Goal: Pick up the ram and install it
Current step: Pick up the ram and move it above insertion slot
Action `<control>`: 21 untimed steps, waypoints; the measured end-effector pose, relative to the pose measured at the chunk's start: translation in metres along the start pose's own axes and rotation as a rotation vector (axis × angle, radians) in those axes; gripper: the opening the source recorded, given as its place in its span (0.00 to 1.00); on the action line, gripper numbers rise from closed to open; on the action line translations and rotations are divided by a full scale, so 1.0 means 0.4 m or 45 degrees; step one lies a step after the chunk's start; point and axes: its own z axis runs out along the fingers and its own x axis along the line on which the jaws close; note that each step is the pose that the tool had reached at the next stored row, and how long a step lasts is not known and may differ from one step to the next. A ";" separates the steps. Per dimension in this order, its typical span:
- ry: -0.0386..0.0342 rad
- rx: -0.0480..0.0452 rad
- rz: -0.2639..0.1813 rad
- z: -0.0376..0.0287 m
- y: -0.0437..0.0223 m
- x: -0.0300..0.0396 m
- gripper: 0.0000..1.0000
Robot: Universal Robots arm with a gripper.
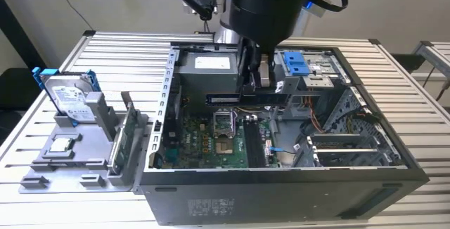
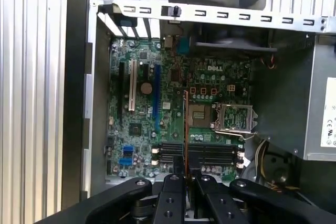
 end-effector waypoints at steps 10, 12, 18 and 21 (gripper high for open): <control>0.0001 0.000 0.000 -0.001 -0.037 0.001 0.14; 0.0000 0.000 0.000 -0.001 -0.042 0.002 0.14; 0.0000 0.000 0.000 -0.001 -0.052 0.002 0.14; 0.0000 0.000 0.000 -0.001 -0.056 0.002 0.14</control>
